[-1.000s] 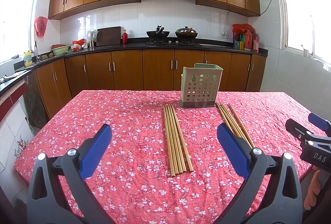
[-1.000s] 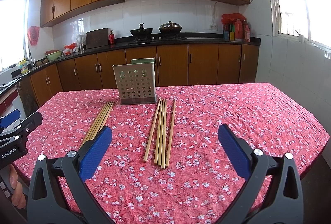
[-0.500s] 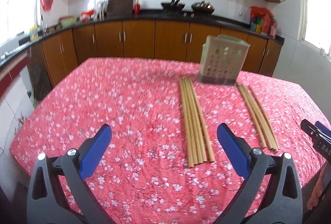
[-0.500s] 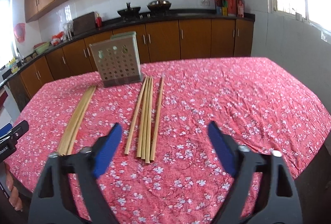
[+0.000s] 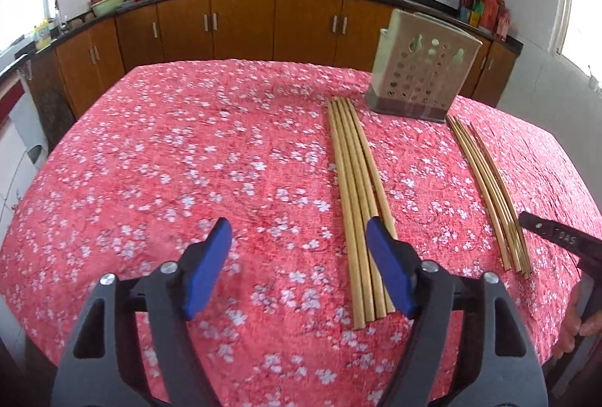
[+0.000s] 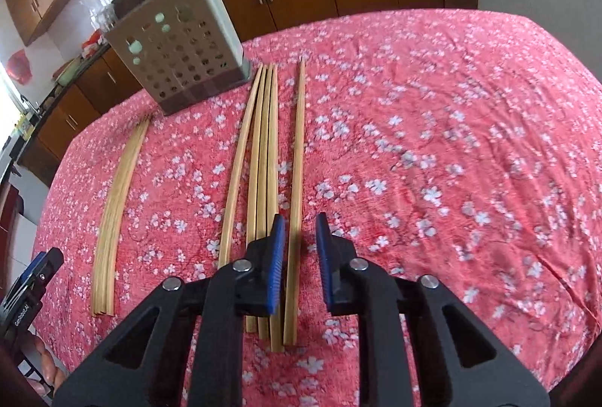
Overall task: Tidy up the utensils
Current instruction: 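Lower the left gripper onto one bamboo chopstick and close while the right gripper grasps another, then lift the held chopstick with the left gripper while the right gripper lifts its chopstick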
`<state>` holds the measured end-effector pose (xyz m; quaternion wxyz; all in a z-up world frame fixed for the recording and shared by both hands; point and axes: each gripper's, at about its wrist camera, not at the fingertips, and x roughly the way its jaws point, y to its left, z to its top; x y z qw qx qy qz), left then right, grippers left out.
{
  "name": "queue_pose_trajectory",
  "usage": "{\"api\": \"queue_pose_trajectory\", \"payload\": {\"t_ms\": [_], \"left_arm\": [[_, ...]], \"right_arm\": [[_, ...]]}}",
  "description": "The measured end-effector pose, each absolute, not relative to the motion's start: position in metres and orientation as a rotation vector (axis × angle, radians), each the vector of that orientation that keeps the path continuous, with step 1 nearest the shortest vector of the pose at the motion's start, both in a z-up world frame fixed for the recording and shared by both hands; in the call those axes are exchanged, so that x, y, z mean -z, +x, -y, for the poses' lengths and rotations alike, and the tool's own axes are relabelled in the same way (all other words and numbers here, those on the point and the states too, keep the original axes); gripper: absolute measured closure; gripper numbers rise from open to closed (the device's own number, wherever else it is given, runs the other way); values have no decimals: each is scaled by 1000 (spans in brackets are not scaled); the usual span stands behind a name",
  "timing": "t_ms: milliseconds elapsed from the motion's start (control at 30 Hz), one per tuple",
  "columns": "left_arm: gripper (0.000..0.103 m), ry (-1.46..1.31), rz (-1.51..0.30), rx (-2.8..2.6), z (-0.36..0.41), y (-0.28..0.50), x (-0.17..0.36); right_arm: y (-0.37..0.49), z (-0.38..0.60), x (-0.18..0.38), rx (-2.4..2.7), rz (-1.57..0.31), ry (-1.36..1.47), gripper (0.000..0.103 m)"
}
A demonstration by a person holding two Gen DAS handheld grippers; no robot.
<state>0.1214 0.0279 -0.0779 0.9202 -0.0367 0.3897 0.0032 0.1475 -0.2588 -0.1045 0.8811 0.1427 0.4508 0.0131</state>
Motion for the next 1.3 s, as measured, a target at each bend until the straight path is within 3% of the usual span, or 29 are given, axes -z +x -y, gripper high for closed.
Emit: {"api": "queue_pose_trajectory", "payload": {"t_ms": [100, 333, 500, 600, 800, 1067, 1300], "left_arm": [[37, -69, -820, 24, -23, 129, 81], [71, -89, -900, 97, -15, 150, 92], [81, -64, -937, 121, -11, 155, 102], [82, -34, -950, 121, -9, 156, 107], [95, 45, -956, 78, -8, 171, 114], [95, -63, -938, 18, -62, 219, 113], [94, -87, -890, 75, -72, 214, 113]], "right_arm": [[147, 260, 107, -13, -920, 256, 95], [147, 272, 110, 16, -909, 289, 95], [147, 269, 109, 18, -907, 274, 95], [147, 267, 110, 19, -908, 257, 95], [153, 260, 111, 15, -910, 184, 95], [186, 297, 111, 89, -897, 207, 95], [187, 304, 115, 111, -862, 169, 95]]}}
